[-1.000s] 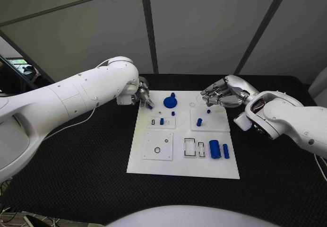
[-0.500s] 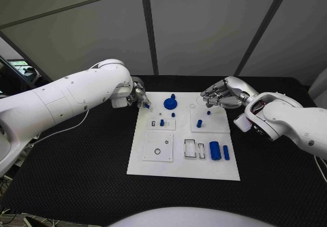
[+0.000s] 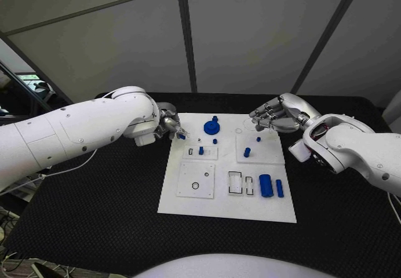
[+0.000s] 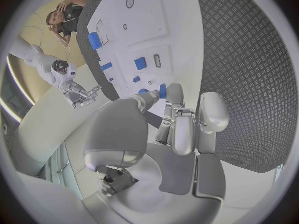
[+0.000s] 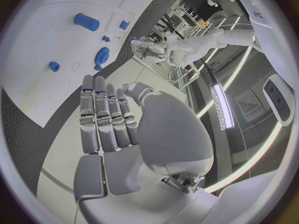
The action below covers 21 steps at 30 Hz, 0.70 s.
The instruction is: Assemble the parts on the task board
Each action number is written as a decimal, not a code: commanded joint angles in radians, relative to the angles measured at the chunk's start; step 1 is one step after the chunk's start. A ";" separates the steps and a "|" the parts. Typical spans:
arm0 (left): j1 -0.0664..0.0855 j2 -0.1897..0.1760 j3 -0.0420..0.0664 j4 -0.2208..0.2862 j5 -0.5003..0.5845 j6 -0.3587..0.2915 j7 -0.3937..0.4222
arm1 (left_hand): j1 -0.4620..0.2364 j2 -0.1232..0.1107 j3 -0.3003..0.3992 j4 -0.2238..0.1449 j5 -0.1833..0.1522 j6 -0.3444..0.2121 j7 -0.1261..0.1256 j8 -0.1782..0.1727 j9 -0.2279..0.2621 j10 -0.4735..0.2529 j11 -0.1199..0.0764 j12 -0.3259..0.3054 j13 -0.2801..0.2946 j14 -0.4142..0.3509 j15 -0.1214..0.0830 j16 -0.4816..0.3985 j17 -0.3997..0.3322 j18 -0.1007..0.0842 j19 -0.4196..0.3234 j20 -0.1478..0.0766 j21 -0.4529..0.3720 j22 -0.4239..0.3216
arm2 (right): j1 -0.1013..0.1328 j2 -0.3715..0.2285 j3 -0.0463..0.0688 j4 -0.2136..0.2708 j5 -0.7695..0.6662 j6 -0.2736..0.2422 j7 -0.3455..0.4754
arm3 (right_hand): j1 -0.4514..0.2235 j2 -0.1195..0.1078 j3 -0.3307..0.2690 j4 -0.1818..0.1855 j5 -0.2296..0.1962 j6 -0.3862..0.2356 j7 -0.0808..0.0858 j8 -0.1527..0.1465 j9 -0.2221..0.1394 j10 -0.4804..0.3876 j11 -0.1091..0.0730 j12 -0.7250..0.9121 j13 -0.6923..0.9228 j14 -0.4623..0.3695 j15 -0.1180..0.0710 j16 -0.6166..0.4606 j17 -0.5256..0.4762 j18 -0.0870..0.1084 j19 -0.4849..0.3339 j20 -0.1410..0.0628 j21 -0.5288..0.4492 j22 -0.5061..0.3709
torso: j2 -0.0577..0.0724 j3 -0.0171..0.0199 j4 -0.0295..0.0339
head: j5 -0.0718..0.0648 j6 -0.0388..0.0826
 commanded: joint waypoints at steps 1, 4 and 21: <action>-0.006 -0.010 -0.004 0.037 -0.009 -0.072 0.012 | -0.009 0.002 0.123 -0.118 0.005 0.001 -0.008 0.003 0.000 0.025 -0.020 0.004 0.001 0.051 -0.007 0.006 0.113 -0.032 0.006 0.001 0.006 0.001 | 0.002 0.003 0.001 0.002 0.009 -0.023 0.004 | -0.006 0.001 0.008 0.001 -0.009 0.004 0.000 -0.001 -0.001 0.001 0.003 -0.001 -0.001 0.002 0.000 -0.001 -0.001 0.002 0.003 0.002 -0.001 0.000 | 0.002 -0.0006 -0.0011 | 0.003 -0.002; -0.015 -0.017 -0.011 0.065 -0.026 -0.078 0.011 | -0.011 0.000 0.127 -0.119 0.006 0.001 -0.008 0.004 0.000 0.027 -0.020 0.004 0.002 0.051 -0.007 0.007 0.114 -0.032 0.007 0.000 0.007 0.002 | 0.002 0.004 0.001 0.004 0.009 -0.024 0.005 | -0.008 0.000 0.009 0.001 -0.011 0.002 0.001 -0.002 -0.001 -0.001 0.004 -0.003 -0.001 0.000 0.001 -0.002 -0.002 0.002 0.001 0.002 -0.002 0.000 | 0.002 -0.0014 -0.0014 | 0.003 -0.004; -0.033 -0.011 -0.027 0.097 -0.093 -0.043 -0.001 | -0.037 -0.016 0.167 -0.135 0.026 0.006 -0.013 0.021 0.003 0.054 -0.025 0.029 0.032 0.062 -0.012 0.022 0.139 -0.038 0.026 -0.005 0.031 0.025 | 0.001 0.008 0.001 0.008 -0.013 -0.017 0.001 | -0.006 -0.001 0.014 -0.005 -0.011 -0.001 0.002 -0.004 -0.002 -0.005 0.005 -0.006 -0.001 -0.003 0.002 -0.002 -0.005 0.002 -0.001 0.002 -0.004 -0.001 | 0.002 -0.0001 -0.0017 | 0.001 -0.014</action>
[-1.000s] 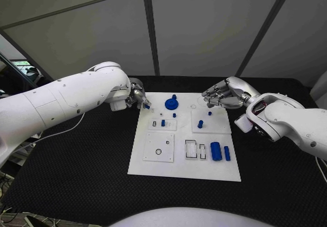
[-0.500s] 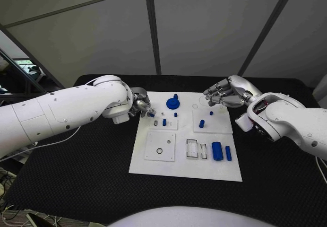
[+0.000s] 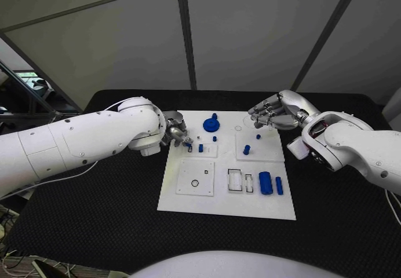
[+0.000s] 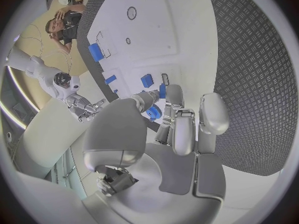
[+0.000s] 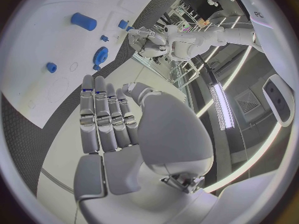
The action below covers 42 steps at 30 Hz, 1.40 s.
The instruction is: Assemble the parts on the task board
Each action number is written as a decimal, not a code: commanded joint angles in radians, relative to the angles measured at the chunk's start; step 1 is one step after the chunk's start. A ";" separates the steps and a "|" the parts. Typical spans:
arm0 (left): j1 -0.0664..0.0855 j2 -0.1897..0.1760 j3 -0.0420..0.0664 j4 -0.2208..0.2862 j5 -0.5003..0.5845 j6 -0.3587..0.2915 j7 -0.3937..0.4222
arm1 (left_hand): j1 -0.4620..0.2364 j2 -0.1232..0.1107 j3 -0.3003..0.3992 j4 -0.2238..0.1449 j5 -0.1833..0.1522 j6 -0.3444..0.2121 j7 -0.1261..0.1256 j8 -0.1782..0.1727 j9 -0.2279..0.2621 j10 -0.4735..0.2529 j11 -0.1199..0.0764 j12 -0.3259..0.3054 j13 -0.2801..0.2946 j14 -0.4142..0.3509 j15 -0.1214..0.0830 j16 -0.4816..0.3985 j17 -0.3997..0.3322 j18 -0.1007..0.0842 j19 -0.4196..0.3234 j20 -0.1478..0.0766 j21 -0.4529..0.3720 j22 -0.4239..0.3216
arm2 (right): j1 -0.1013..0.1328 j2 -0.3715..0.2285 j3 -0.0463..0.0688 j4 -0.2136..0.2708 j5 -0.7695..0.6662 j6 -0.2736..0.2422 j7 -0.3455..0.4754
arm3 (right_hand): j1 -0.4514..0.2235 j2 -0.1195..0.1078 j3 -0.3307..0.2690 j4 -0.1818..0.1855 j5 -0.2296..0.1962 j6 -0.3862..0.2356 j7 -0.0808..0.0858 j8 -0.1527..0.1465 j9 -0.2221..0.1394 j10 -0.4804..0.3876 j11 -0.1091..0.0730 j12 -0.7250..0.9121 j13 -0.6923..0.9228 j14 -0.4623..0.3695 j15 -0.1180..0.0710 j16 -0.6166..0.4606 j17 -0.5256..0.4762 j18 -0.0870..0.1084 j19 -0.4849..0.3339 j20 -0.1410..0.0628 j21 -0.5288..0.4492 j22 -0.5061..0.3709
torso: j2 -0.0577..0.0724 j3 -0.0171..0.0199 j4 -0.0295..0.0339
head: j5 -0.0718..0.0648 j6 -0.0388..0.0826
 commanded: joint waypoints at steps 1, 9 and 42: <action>0.001 0.005 -0.002 0.004 -0.037 0.019 -0.001 | -0.015 0.000 0.141 -0.133 0.011 0.002 -0.009 0.008 0.003 0.028 -0.018 0.008 0.006 0.066 -0.009 0.008 0.141 -0.038 0.008 -0.001 0.005 0.004 | 0.001 0.002 0.001 0.002 -0.014 -0.005 0.001 | -0.006 -0.001 0.006 -0.002 -0.002 -0.001 0.002 -0.004 -0.001 -0.005 0.005 -0.006 -0.001 -0.003 0.002 -0.002 -0.001 0.002 -0.001 0.002 -0.004 0.000 | 0.000 0.0006 0.0008 | 0.000 -0.003; 0.000 0.006 -0.008 0.002 -0.039 0.048 -0.008 | -0.030 -0.008 0.158 -0.142 0.032 0.004 -0.011 0.016 0.004 0.030 -0.019 0.003 -0.003 0.052 -0.011 -0.019 0.096 -0.038 0.010 -0.003 0.006 0.007 | 0.001 0.002 0.001 0.002 -0.016 -0.002 -0.001 | -0.006 -0.001 0.006 -0.002 -0.002 -0.001 0.002 -0.004 -0.001 -0.005 0.005 -0.006 -0.001 -0.003 0.002 -0.002 -0.001 0.002 -0.001 0.002 -0.004 0.000 | 0.000 0.0010 -0.0005 | 0.001 -0.008; -0.001 0.032 -0.019 -0.022 -0.040 0.085 -0.021 | -0.036 -0.009 0.165 -0.145 0.037 0.005 -0.012 0.019 0.004 0.029 -0.020 -0.004 -0.013 0.049 -0.012 -0.025 0.087 -0.038 0.009 -0.004 0.004 0.007 | 0.001 0.004 0.001 0.006 -0.017 0.006 -0.002 | -0.004 -0.002 0.010 -0.006 0.001 -0.002 0.003 -0.005 -0.001 -0.006 0.006 -0.007 -0.001 -0.004 0.002 -0.002 -0.002 0.002 -0.002 0.002 -0.004 -0.001 | 0.000 0.0014 0.0005 | 0.000 -0.013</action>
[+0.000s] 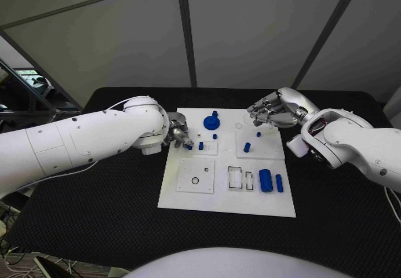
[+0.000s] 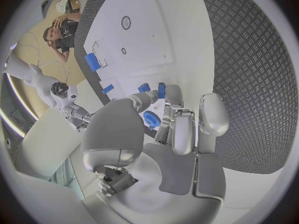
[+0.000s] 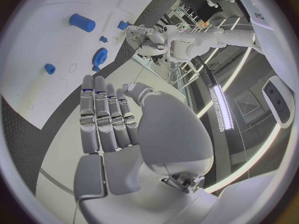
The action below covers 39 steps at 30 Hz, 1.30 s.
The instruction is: Assemble the parts on the task board
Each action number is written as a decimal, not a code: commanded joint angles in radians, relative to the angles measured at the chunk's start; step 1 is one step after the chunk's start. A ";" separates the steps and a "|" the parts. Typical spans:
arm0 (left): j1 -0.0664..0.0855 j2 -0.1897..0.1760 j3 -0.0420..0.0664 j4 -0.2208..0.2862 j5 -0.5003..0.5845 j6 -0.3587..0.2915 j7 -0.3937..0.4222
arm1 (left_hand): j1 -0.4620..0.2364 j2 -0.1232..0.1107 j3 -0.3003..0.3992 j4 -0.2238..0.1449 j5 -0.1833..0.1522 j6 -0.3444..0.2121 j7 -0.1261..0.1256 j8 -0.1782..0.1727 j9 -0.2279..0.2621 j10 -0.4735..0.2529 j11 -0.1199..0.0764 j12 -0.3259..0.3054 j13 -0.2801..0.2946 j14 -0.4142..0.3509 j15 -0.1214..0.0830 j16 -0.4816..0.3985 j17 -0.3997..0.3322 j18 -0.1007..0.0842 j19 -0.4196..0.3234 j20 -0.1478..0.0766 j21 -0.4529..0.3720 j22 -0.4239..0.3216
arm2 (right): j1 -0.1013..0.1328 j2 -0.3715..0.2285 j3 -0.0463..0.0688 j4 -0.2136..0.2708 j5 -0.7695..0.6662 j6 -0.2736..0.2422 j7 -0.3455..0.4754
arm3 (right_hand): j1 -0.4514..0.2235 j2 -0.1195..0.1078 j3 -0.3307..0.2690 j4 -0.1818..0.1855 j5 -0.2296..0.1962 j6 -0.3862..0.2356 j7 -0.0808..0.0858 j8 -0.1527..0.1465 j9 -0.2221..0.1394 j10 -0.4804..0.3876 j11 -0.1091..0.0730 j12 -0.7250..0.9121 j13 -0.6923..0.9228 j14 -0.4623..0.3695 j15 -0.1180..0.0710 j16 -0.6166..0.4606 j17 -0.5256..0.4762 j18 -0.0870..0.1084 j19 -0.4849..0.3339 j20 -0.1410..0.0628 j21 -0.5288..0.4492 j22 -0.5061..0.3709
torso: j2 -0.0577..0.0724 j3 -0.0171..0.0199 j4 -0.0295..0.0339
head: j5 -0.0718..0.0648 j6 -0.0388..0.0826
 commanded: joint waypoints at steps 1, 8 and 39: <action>-0.001 0.007 -0.003 -0.004 -0.006 0.026 -0.010 | 0.002 0.011 0.130 -0.126 0.002 0.001 -0.008 0.003 0.001 0.008 -0.012 -0.007 -0.001 0.049 -0.004 -0.006 0.087 -0.038 0.005 0.001 0.003 -0.001 | 0.001 0.001 0.001 0.003 -0.003 0.004 0.004 | -0.004 -0.002 0.005 -0.002 0.001 -0.002 0.003 -0.005 -0.001 -0.002 0.002 -0.004 -0.001 -0.004 0.002 -0.002 -0.002 0.002 -0.001 0.002 -0.004 0.000 | 0.001 0.0005 -0.0005 | 0.000 -0.001; -0.002 0.020 -0.008 -0.015 -0.006 0.057 -0.014 | -0.009 0.010 0.131 -0.124 0.002 0.000 -0.008 0.004 0.000 0.006 -0.011 -0.011 -0.007 0.048 -0.004 -0.009 0.082 -0.037 0.002 0.001 -0.003 -0.004 | 0.001 0.000 0.001 0.004 -0.003 0.005 0.003 | -0.004 -0.002 0.005 -0.002 0.001 -0.002 0.003 -0.005 -0.001 -0.002 0.002 -0.004 -0.001 -0.004 0.002 -0.002 -0.002 0.002 -0.001 0.002 -0.004 0.000 | 0.001 0.0006 -0.0015 | -0.003 -0.004; -0.002 0.038 -0.013 -0.040 0.004 0.065 -0.027 | -0.162 0.021 0.062 -0.040 -0.046 0.032 -0.024 0.005 -0.023 0.028 -0.022 0.008 0.008 0.055 -0.011 -0.006 0.090 -0.039 0.010 -0.005 -0.004 0.008 | 0.002 -0.008 0.001 0.010 -0.003 0.011 -0.001 | -0.005 -0.002 0.009 -0.005 0.004 -0.004 0.004 -0.006 -0.002 -0.005 0.003 -0.006 -0.001 -0.006 0.003 -0.003 -0.003 0.001 -0.003 0.002 -0.006 -0.001 | 0.000 0.0003 -0.0004 | -0.010 -0.007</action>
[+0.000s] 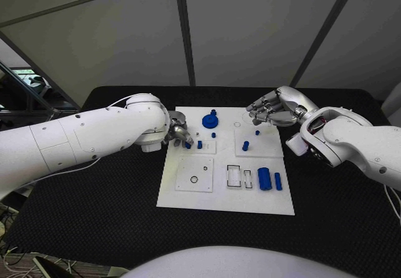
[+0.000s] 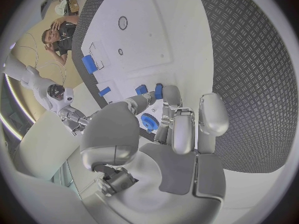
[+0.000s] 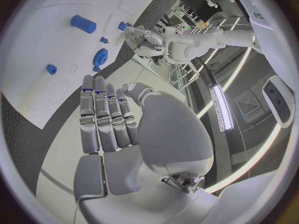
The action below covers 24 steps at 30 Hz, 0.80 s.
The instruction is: Assemble the parts on the task board
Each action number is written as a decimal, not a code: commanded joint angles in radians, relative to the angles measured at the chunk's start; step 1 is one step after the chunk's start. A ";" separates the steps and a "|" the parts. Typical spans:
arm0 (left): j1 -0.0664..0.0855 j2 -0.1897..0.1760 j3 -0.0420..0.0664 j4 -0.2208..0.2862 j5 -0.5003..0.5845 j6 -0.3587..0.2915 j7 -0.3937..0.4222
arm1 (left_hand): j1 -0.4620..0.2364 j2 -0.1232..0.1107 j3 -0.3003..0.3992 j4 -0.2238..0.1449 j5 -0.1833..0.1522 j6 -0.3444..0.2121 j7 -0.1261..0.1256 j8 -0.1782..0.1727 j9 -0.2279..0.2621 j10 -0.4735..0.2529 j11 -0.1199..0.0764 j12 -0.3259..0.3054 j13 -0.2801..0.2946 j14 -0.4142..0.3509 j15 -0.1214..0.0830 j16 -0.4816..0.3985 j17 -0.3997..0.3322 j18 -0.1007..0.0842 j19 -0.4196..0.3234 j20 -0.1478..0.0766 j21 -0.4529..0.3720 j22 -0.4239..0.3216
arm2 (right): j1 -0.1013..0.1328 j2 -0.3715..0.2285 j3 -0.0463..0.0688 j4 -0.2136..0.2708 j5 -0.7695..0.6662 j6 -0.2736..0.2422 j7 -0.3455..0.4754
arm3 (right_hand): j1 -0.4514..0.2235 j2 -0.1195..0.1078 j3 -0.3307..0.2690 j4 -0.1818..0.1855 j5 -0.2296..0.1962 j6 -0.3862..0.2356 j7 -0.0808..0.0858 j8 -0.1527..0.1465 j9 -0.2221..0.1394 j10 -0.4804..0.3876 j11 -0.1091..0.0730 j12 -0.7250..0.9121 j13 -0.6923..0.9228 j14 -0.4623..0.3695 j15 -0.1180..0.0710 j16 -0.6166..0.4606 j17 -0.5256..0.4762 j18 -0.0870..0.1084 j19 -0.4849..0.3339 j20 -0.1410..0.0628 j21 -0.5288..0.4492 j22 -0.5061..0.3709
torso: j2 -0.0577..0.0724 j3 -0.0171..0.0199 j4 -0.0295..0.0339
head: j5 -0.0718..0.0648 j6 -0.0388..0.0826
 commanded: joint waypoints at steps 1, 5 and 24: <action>-0.009 0.005 -0.007 0.000 0.008 0.020 -0.010 | -0.011 -0.001 -0.004 0.005 -0.004 0.007 -0.001 -0.002 -0.003 0.007 0.002 0.006 0.002 0.052 -0.009 0.006 0.090 -0.040 0.006 -0.001 0.002 0.008 | 0.002 -0.001 0.001 0.003 -0.002 0.005 0.002 | -0.005 -0.002 0.006 -0.002 0.004 -0.004 0.004 -0.006 -0.002 -0.005 0.003 -0.006 -0.001 -0.006 0.003 -0.003 -0.002 0.001 -0.003 0.002 -0.006 0.000 | 0.000 0.0002 -0.0001 | -0.001 0.000; -0.009 0.006 -0.008 -0.001 0.008 0.020 -0.010 | -0.040 -0.006 -0.035 0.025 -0.007 0.017 -0.002 -0.002 -0.007 0.014 0.001 0.016 0.012 0.054 -0.009 0.008 0.093 -0.041 0.011 -0.002 0.006 0.012 | 0.002 -0.002 0.001 0.004 -0.002 0.005 0.001 | -0.005 -0.002 0.006 -0.002 0.004 -0.004 0.004 -0.006 -0.002 -0.005 0.003 -0.006 -0.001 -0.006 0.003 -0.003 -0.002 0.001 -0.003 0.002 -0.006 0.000 | 0.000 0.0002 -0.0001 | -0.002 0.000; -0.009 0.001 -0.008 -0.011 0.008 -0.015 -0.014 | -0.085 0.013 -0.423 0.182 -0.009 0.053 -0.012 -0.017 -0.042 0.030 -0.008 0.047 0.044 0.064 -0.020 0.023 0.116 -0.049 0.038 -0.013 0.029 0.043 | 0.002 -0.004 0.001 0.002 -0.002 0.005 -0.004 | -0.007 -0.003 0.007 -0.002 0.005 -0.004 0.004 -0.006 -0.002 -0.005 0.004 -0.006 -0.001 -0.007 0.004 -0.003 -0.002 0.001 -0.004 0.003 -0.006 -0.001 | -0.001 -0.0008 -0.0002 | -0.005 0.004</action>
